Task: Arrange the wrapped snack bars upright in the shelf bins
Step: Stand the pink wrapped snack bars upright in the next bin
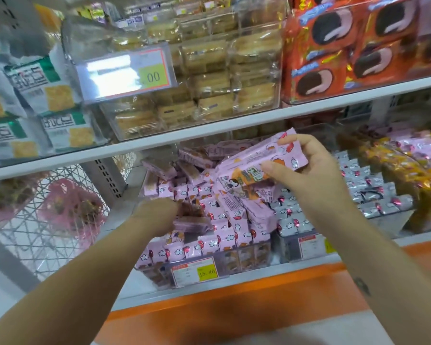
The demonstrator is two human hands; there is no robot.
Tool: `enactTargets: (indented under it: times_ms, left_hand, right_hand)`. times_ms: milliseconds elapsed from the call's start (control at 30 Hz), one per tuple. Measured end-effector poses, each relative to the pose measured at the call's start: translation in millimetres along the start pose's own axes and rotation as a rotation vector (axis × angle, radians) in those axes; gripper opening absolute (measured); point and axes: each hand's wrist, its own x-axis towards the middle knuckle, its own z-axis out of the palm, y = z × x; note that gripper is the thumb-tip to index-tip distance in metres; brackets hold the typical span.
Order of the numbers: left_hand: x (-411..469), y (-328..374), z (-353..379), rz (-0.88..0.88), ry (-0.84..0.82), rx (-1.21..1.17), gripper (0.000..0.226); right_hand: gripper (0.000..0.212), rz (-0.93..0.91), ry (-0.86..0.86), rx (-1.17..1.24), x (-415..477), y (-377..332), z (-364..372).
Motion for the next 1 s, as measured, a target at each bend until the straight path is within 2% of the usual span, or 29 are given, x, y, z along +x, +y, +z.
enactTargets:
  times_ms: [167, 300, 367, 400, 500, 600, 767, 1000]
  left_hand:
    - [-26, -13, -18, -0.010, 0.041, -0.162, 0.039]
    - [-64, -29, -37, -0.097, 0.164, -0.432, 0.024]
    - [-82, -40, -41, -0.149, 0.252, -0.730, 0.012]
    - [-89, -43, -40, -0.188, 0.272, -0.972, 0.008]
    - [-101, -39, -35, -0.276, 0.158, -1.729, 0.017]
    - [-105, -24, -31, -0.160, 0.060, -2.073, 0.032]
    - [-104, -4, -26, -0.003, 0.018, -2.020, 0.043]
    - [-102, -2, -25, 0.133, -0.058, -1.918, 0.054]
  right_hand:
    - [0.028, -0.011, -0.034, 0.053, -2, -3, 5]
    - [0.035, -0.001, -0.051, 0.059, -6, -3, 13]
    - [0.035, -0.001, -0.053, 0.062, -7, -4, 17]
    - [0.034, -0.002, -0.056, 0.071, -7, -4, 20]
    - [0.032, -0.018, -0.085, 0.090, -8, -6, 26]
    - [0.033, 0.003, -0.180, 0.099, -7, -10, 32]
    - [0.037, 0.085, -0.435, 0.221, -8, -12, 36]
    - [0.034, 0.172, -0.539, 0.235, -6, -11, 31]
